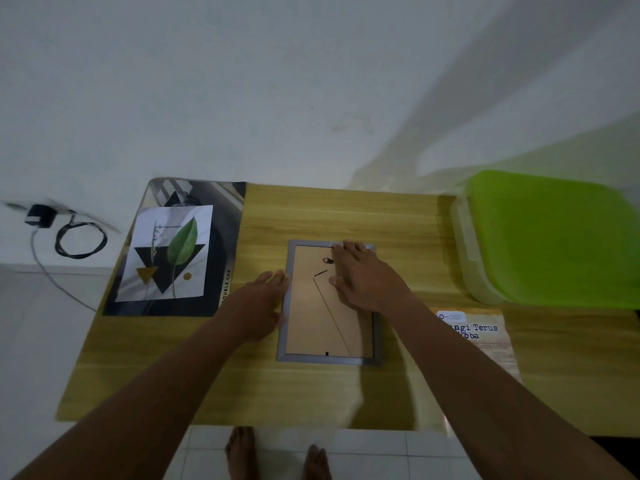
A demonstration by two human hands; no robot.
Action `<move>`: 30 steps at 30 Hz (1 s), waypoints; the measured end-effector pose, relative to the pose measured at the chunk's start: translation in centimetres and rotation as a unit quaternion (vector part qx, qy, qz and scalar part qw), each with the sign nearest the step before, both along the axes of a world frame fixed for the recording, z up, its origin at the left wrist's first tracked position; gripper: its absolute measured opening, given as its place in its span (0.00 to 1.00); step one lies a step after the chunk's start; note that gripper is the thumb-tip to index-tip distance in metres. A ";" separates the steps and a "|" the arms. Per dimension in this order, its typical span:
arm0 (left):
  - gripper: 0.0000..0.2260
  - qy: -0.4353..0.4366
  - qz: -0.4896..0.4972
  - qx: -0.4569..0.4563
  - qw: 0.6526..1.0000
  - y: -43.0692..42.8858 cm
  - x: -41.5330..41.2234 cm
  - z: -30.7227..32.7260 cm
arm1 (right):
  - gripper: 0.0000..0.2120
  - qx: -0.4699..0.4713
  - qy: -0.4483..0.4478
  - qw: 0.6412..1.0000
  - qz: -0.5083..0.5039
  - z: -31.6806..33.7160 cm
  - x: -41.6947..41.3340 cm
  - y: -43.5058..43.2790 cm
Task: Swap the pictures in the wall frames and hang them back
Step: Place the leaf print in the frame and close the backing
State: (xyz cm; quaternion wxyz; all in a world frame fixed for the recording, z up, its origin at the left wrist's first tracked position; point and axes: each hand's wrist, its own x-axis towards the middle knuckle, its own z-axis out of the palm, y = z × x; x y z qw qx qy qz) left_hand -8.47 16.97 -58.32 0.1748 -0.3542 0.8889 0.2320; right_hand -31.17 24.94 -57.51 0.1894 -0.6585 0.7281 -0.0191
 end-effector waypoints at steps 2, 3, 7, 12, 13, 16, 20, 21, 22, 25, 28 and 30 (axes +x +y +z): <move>0.35 0.001 0.000 -0.005 1.000 0.0 -0.1 0.1 | 0.30 -0.015 -0.016 0.999 -0.039 0.1 0.2 1.0; 0.35 0.005 0.003 -0.005 1.000 0.0 -0.2 0.1 | 0.31 -0.022 -0.014 0.997 -0.068 0.2 0.3 1.6; 0.37 0.047 0.035 -0.027 0.998 0.4 0.2 -0.5 | 0.30 -0.018 0.011 0.982 -0.187 0.1 0.4 4.2; 0.33 0.099 0.159 -0.018 0.982 1.9 -0.7 0.1 | 0.19 0.022 -0.076 0.958 -0.275 -0.6 1.5 5.8; 0.28 0.114 0.177 -0.004 0.978 2.2 -0.9 0.1 | 0.17 0.024 -0.091 0.955 -0.280 -0.7 1.7 5.8; 0.16 0.168 0.194 0.029 0.966 2.4 -1.1 -0.1 | 0.14 0.020 -0.130 0.946 -0.297 -0.5 2.0 5.8; 0.20 0.200 0.216 0.073 0.953 2.6 -1.2 0.5 | 0.16 0.004 -0.180 0.929 -0.324 -0.7 1.9 6.0; 0.22 0.206 0.231 0.086 0.947 2.7 -1.3 0.7 | 0.17 -0.008 -0.196 0.922 -0.333 -0.7 1.9 6.1; 0.22 0.214 0.246 0.096 0.940 2.9 -1.3 0.9 | 0.17 -0.019 -0.212 0.915 -0.343 -0.7 2.0 6.1; 0.25 0.235 0.284 0.113 0.923 3.0 -1.3 0.9 | 0.23 -0.026 -0.261 0.891 -0.371 -0.6 2.1 6.2; 0.30 0.265 0.332 0.183 0.887 2.9 -1.1 1.3 | 0.30 -0.038 -0.358 0.841 -0.403 0.1 1.9 6.3; 0.30 0.302 0.366 0.225 0.851 3.0 -0.9 1.9 | 0.30 -0.059 -0.405 0.813 -0.414 0.9 1.9 6.4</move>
